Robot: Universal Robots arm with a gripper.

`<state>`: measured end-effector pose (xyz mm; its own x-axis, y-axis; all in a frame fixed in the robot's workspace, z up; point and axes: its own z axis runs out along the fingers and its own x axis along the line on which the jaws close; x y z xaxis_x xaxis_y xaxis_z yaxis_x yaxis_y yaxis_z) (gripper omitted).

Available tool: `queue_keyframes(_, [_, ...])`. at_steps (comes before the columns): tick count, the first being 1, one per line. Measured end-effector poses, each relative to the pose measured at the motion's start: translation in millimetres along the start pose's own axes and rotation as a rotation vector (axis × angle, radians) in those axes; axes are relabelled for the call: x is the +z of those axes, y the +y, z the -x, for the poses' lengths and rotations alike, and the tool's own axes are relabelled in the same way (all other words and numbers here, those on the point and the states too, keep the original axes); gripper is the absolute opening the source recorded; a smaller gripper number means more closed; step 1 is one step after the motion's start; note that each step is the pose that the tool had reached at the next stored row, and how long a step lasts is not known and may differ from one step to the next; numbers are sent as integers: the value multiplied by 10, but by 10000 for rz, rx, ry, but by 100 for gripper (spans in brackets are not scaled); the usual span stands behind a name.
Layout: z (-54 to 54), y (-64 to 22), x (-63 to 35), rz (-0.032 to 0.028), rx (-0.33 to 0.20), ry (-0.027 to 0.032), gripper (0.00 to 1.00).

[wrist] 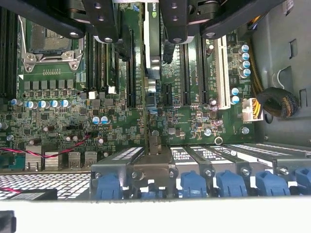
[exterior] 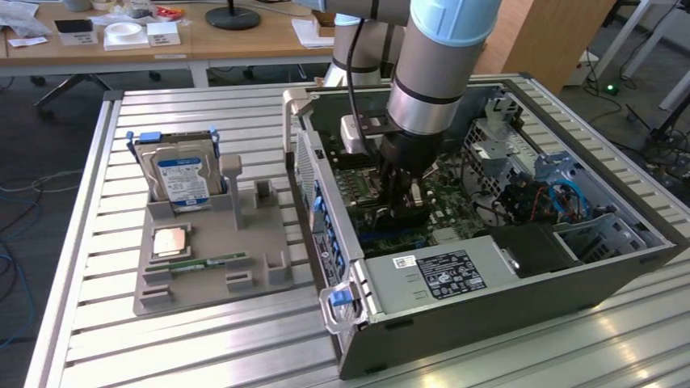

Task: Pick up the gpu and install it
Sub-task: 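Insert the gpu into the slot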

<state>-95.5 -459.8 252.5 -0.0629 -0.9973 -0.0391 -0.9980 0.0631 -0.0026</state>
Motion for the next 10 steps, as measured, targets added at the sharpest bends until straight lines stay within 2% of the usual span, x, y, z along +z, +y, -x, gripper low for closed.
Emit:
queue_keyframes(6, [0,0,0,0,0,2,39])
queue_keyframes(7, [-1,0,-1,1,0,7,33])
queue_keyframes(10, [-1,0,-2,1,-1,3,27])
